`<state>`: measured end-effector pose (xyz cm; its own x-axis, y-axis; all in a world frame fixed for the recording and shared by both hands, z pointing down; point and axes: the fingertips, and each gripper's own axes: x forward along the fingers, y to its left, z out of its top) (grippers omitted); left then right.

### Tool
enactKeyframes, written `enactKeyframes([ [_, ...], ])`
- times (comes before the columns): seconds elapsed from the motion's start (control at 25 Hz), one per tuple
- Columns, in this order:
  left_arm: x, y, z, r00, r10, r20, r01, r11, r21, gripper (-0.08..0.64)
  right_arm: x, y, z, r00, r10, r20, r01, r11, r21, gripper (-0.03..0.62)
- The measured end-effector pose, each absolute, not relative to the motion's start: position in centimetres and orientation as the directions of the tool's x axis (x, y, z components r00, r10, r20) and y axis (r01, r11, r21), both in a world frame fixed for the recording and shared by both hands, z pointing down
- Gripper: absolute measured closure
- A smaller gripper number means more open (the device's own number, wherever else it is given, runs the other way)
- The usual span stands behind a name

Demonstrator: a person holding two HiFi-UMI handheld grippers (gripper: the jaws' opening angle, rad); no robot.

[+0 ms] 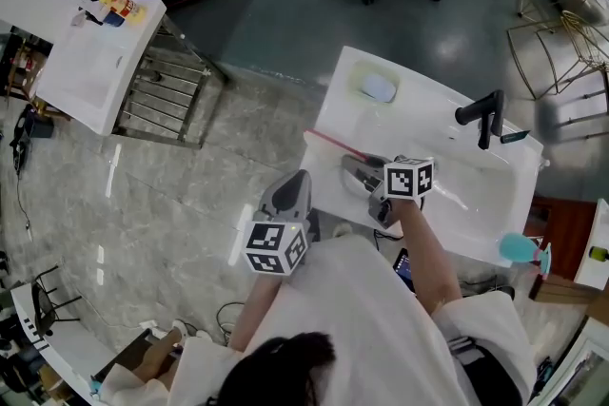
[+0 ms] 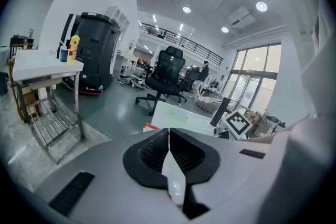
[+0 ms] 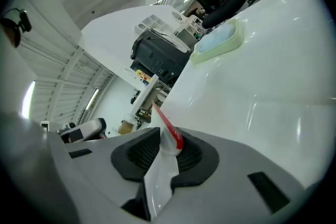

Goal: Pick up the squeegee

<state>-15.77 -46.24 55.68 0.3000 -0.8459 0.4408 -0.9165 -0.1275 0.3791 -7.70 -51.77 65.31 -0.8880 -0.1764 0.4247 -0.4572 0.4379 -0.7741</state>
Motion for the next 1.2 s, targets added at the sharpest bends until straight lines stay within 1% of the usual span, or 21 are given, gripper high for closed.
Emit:
enactKeyframes([
  [0.16, -15.7, -46.2, 55.5, 0.302, -0.846, 0.440, -0.916, -0.130, 0.379, 0.534, -7.8, -51.8, 65.0, -0.893, -0.189, 0.410, -0.450, 0.424, -0.786, 0.510],
  [0.56, -16.5, -45.7, 55.5, 0.285, -0.853, 0.437, -0.918, -0.113, 0.379, 0.534, -8.1, -52.0, 63.6, -0.917, -0.230, 0.327, -0.394, 0.381, -0.836, 0.548],
  [1.2, -15.6, -45.2, 54.1, 0.286, -0.871, 0.400, -0.920, -0.134, 0.367, 0.534, -7.8, -51.3, 60.8, -0.914, -0.301, 0.272, -0.381, 0.405, -0.831, 0.551],
])
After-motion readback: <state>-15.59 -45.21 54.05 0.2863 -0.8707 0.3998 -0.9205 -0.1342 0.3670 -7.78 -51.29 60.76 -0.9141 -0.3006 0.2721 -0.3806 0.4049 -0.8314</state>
